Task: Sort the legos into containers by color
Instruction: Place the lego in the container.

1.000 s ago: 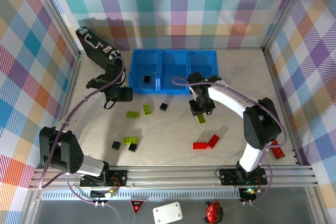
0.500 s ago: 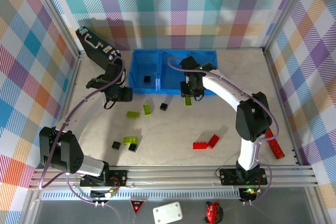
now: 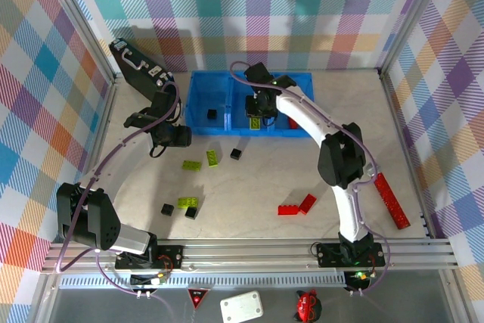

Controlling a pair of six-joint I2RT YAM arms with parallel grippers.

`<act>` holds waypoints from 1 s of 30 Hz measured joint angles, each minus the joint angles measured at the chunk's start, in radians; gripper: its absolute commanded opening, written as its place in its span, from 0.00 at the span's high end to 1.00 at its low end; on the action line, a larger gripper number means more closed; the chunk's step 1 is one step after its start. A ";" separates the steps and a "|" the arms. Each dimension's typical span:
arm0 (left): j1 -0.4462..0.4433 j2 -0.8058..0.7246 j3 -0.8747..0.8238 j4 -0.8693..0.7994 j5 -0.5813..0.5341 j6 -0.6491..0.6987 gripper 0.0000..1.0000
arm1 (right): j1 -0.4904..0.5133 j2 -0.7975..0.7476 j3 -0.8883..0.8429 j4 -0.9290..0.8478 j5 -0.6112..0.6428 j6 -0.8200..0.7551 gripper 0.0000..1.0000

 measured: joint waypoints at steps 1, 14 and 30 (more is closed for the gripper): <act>0.000 0.000 0.000 0.000 0.000 0.000 0.48 | 0.000 0.019 0.024 -0.002 0.008 -0.001 0.68; 0.000 0.000 0.000 0.000 -0.001 0.000 0.48 | 0.000 0.247 0.266 -0.028 0.073 -0.010 0.68; 0.000 0.000 0.000 0.000 -0.001 0.000 0.48 | 0.000 0.358 0.311 -0.042 0.074 -0.011 0.61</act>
